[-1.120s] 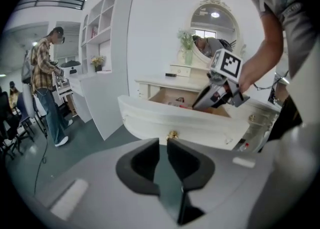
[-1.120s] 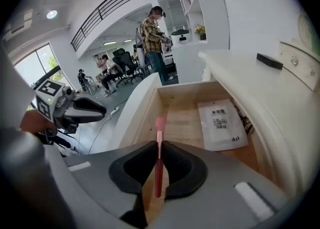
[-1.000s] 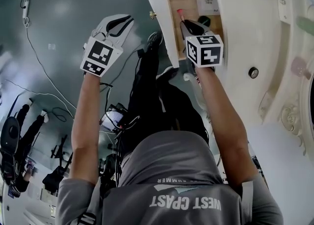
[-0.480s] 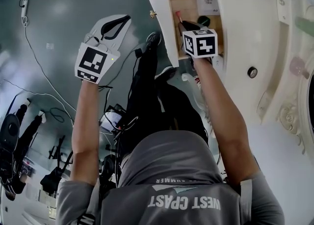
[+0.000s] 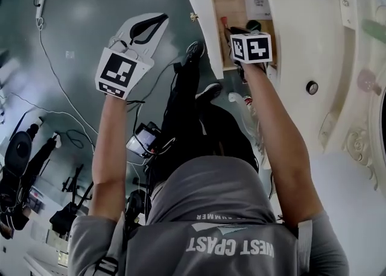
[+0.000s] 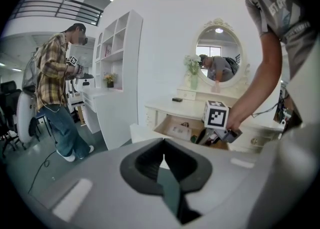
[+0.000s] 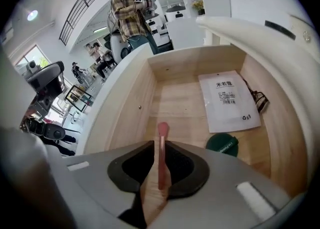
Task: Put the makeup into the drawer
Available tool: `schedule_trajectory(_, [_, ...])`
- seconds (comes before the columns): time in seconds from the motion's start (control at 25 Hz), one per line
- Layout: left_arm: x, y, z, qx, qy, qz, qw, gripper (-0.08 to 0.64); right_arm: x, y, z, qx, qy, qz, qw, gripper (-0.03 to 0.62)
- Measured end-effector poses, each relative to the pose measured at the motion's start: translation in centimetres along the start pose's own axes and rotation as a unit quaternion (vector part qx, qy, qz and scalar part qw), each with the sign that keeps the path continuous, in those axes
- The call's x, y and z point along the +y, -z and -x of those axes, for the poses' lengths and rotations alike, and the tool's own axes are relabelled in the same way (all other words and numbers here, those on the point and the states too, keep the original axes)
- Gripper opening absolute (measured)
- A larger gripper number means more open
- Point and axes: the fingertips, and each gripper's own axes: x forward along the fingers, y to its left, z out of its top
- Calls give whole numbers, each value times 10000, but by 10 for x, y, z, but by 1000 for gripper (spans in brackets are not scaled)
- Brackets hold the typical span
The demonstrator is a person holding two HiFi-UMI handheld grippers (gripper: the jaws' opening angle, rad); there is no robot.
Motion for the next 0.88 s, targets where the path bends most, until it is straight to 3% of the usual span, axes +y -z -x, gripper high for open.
schedule_trajectory(0.24, [-5,-41,14,-241,-66,-52,9997,2,6,-27,40,-483,-46,-46,9988,64])
schedule_trajectory(0.52, [-21,-110,39,-679,-140,-212,9974,2,20,-64,128,-1454,-139,-81,9892,38])
schedule_trajectory(0.72, [-44,-168,63,-948,-113,-269,9951,2,37,-85,223,-2410,-270,190,9700,2])
schedule_trajectory(0.88, [-69,-218,85,-1286,-49,-406,9908,2,56,-97,316,-3243,-246,644,9434,0])
